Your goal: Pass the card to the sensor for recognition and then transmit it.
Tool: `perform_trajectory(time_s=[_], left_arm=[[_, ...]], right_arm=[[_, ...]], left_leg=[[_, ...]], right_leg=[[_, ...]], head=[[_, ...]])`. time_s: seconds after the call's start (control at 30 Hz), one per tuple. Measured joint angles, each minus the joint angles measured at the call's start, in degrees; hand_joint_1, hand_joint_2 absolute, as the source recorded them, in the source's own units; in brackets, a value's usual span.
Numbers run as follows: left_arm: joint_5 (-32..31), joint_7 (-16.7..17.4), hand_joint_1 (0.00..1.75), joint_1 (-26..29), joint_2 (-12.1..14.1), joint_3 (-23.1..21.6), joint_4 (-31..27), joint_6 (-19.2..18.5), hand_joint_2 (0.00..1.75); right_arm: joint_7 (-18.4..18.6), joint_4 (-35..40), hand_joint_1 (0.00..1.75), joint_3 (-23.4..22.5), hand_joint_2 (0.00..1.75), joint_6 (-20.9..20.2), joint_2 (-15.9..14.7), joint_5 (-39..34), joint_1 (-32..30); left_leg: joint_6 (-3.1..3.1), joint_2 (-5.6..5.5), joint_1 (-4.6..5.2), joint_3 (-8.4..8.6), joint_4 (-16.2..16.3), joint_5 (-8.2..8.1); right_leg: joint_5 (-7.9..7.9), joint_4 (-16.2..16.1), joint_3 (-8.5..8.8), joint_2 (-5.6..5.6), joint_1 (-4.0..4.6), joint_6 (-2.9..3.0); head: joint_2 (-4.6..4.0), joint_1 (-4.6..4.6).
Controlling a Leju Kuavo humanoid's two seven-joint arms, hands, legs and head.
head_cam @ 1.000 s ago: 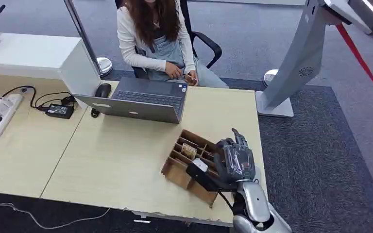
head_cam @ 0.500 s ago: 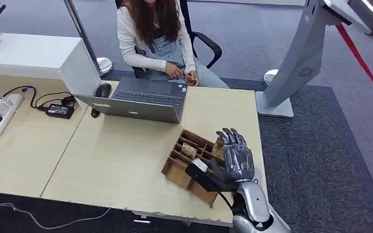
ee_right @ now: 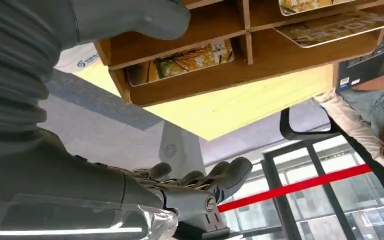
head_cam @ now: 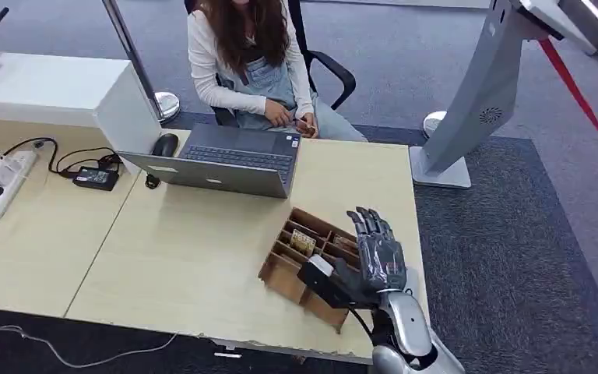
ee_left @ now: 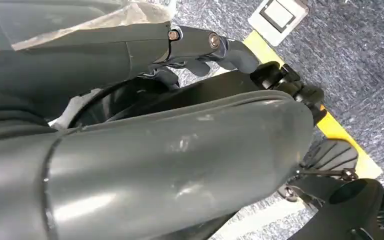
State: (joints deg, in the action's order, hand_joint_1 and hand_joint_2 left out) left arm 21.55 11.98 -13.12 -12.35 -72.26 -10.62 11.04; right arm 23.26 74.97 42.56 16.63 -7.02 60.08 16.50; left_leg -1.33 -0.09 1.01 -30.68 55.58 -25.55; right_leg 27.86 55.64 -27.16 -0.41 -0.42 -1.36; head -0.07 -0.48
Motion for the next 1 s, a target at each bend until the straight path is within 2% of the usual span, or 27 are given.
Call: perform_trajectory(time_s=[0.43,0.67,0.87,1.0], left_arm=[[-2.05,0.13,0.00,0.03,0.15,-1.29,0.00,-0.57,0.00],[-3.04,0.28,0.00,0.08,0.24,-2.38,0.00,0.00,0.00],[-1.38,-0.98,0.00,0.29,0.26,-2.47,0.00,0.31,0.00],[-0.79,-1.81,0.00,0.44,0.28,-2.47,0.02,0.37,0.00]], right_arm=[[-0.02,0.00,0.40,0.00,1.75,-0.48,0.04,-0.07,-0.01],[-1.51,0.04,0.35,0.00,1.75,1.97,0.11,0.68,-0.01],[-3.19,1.68,0.37,0.24,1.75,2.06,0.74,1.83,0.01],[-2.51,4.57,0.37,0.35,1.75,0.61,1.01,3.06,-0.71]], left_leg=[[0.00,0.00,0.00,0.00,0.00,0.00],[0.00,0.00,0.00,0.00,0.00,0.00],[0.00,0.00,0.00,0.00,0.00,0.00],[0.00,0.01,0.00,0.00,0.00,0.00]], right_leg=[[0.00,0.00,0.00,0.00,0.00,0.00],[0.00,0.00,0.00,0.00,0.00,0.00],[0.00,0.00,0.00,-0.01,0.00,0.00],[0.00,0.00,-0.01,0.00,0.00,0.00]], head=[[0.00,0.00],[0.00,0.00],[0.00,0.00],[0.00,0.00]])
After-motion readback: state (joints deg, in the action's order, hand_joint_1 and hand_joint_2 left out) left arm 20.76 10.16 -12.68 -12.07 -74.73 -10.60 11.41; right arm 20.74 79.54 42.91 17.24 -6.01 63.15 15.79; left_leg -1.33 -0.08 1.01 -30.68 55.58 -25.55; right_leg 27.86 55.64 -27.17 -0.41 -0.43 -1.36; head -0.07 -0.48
